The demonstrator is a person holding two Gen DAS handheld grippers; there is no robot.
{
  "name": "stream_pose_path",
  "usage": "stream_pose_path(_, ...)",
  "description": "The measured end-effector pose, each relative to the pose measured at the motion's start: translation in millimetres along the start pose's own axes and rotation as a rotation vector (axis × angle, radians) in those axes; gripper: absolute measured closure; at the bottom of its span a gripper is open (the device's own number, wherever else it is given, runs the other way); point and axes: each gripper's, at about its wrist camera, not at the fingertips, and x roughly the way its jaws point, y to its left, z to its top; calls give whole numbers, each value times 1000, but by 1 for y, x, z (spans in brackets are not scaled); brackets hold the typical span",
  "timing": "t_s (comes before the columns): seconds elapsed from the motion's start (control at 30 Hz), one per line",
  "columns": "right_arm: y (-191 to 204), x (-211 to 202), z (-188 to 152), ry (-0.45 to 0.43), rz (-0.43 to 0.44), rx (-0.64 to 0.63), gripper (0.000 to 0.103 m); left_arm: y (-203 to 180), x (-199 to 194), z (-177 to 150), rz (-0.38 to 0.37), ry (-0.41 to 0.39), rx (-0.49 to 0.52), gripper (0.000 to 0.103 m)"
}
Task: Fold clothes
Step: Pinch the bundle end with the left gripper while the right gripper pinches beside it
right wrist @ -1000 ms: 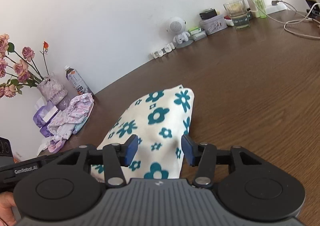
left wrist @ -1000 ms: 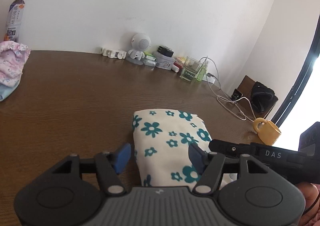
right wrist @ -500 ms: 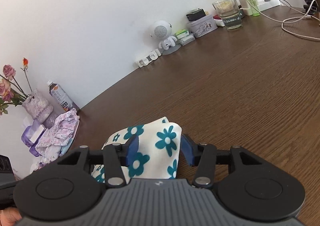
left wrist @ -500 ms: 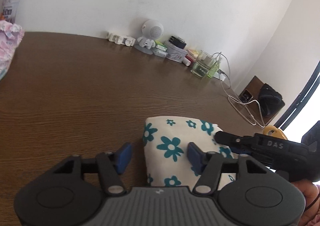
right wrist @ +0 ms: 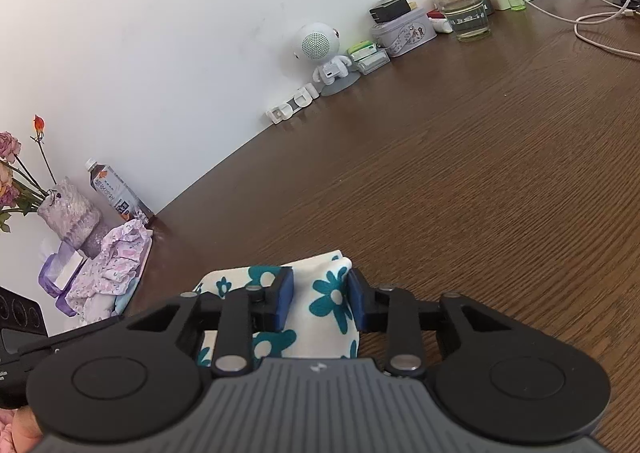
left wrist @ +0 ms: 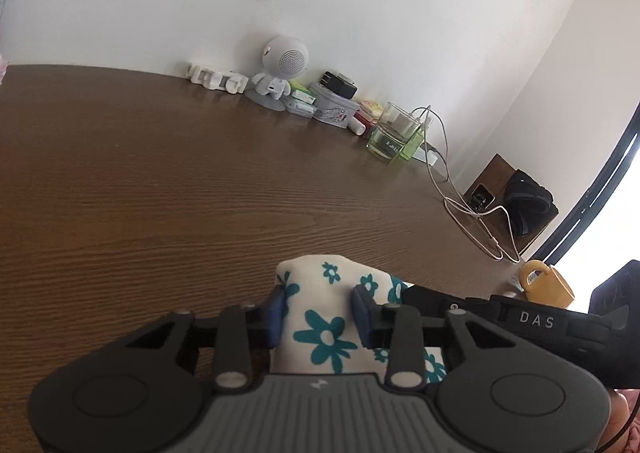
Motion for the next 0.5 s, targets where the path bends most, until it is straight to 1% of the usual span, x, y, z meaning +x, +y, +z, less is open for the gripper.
stream_pose_path(0.03, -1, 0, 0, -2, 4, 3, 78, 0, 0, 0, -2, -2, -6, 73)
stream_pose_path(0.1, -2, 0, 0, -5, 11, 8, 78, 0, -1, 0, -5, -6, -17, 73)
stream_pose_path(0.13, -3, 0, -1, -6, 16, 11, 78, 0, -1, 0, -6, -8, -22, 70)
stream_pose_path(0.17, -4, 0, -1, -9, 22, 18, 76, 1, -1, 1, -4, -12, -28, 63)
stream_pose_path(0.2, -6, -2, -1, -14, 25, 29, 74, 1, -1, 3, 0, -16, -35, 60)
stream_pose_path(0.23, -8, -3, -1, -20, 28, 40, 69, 3, 0, 4, 12, -19, -49, 56)
stream_pose_path(0.27, -11, -5, -1, -25, 29, 52, 66, 4, 1, 5, 17, -20, -64, 57)
stream_pose_path(0.3, -12, -7, -1, -31, 30, 59, 66, 5, 3, 5, 15, -21, -76, 57)
stream_pose_path(0.33, -13, -9, -2, -37, 26, 62, 66, 5, 5, 6, 13, -23, -88, 64)
stream_pose_path(0.37, -13, -10, -2, -40, 23, 63, 67, 6, 7, 6, 12, -24, -100, 75)
stream_pose_path(0.4, -13, -9, -1, -37, 22, 61, 67, 6, 8, 6, 9, -28, -110, 77)
stream_pose_path(0.43, -12, -8, -1, -34, 20, 55, 76, 7, 8, 6, 4, -33, -120, 81)
stream_pose_path(0.47, -10, -7, -2, -33, 17, 43, 81, 7, 8, 6, -1, -36, -125, 81)
stream_pose_path(0.5, -8, -6, -3, -31, 13, 28, 81, 8, 8, 5, -4, -39, -127, 81)
